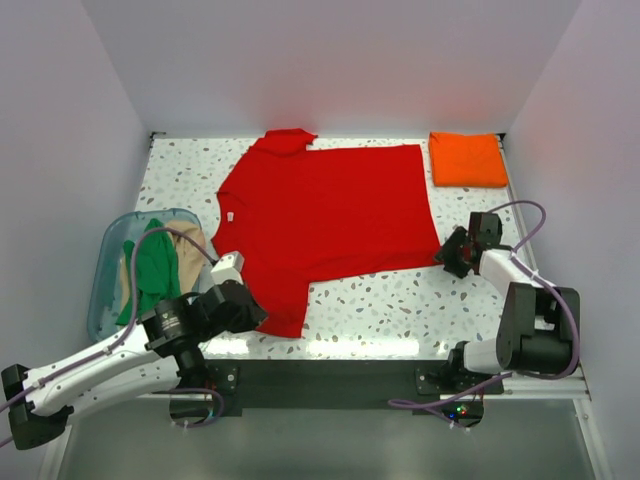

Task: Fold and stack the t-shirts
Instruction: Fold the tshirt

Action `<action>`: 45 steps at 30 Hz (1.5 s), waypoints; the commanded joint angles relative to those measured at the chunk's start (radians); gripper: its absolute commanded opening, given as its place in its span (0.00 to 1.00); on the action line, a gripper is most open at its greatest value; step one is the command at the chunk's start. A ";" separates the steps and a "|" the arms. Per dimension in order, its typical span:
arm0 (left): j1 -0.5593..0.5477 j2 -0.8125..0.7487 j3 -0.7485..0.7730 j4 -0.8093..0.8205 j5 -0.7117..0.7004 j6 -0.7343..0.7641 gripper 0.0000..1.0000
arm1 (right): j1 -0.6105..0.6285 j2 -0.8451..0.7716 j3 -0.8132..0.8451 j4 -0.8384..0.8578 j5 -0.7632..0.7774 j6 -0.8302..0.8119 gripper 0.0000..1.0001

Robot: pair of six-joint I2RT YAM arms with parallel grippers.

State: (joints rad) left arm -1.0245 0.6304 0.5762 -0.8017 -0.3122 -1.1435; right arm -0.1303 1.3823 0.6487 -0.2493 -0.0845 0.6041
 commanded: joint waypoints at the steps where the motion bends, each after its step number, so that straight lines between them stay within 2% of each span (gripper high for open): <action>1: -0.005 -0.014 0.033 -0.042 -0.033 0.033 0.00 | -0.003 0.017 -0.007 0.056 0.038 0.013 0.46; 10: -0.005 -0.024 0.033 -0.045 -0.036 0.039 0.00 | -0.003 0.086 0.028 0.091 0.060 0.010 0.44; 12: -0.005 -0.026 0.040 -0.051 -0.042 0.039 0.00 | -0.002 0.101 0.037 0.091 0.051 0.010 0.36; 13: -0.005 -0.026 0.048 -0.054 -0.044 0.041 0.00 | -0.002 0.100 0.037 0.088 0.049 0.006 0.30; 15: -0.005 -0.024 0.057 -0.063 -0.054 0.044 0.00 | -0.003 0.083 0.028 0.081 0.045 0.002 0.23; 16: -0.005 -0.024 0.068 -0.068 -0.057 0.044 0.00 | -0.003 0.075 0.025 0.073 0.045 -0.001 0.16; 20: -0.005 -0.024 0.089 -0.093 -0.067 0.042 0.00 | -0.003 -0.005 0.005 0.013 0.034 -0.018 0.08; 31: -0.005 -0.040 0.151 -0.131 -0.082 0.013 0.00 | -0.002 -0.169 -0.055 -0.080 -0.018 -0.066 0.08; 34: -0.003 -0.029 0.178 -0.125 -0.105 0.024 0.00 | -0.002 -0.175 -0.037 -0.096 -0.034 -0.066 0.09; 39: 0.015 0.086 0.263 -0.074 -0.172 0.088 0.00 | -0.003 -0.126 0.040 -0.117 -0.081 -0.064 0.10; 42: 0.075 0.172 0.298 -0.010 -0.157 0.160 0.00 | -0.002 -0.080 0.087 -0.122 -0.095 -0.060 0.09; 45: 0.205 0.244 0.313 0.090 -0.059 0.246 0.00 | -0.003 -0.032 0.129 -0.117 -0.115 -0.052 0.07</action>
State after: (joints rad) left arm -0.8978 0.8303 0.8478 -0.8383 -0.4095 -1.0096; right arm -0.1314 1.3182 0.7124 -0.3614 -0.1543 0.5564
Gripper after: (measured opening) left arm 0.018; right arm 0.080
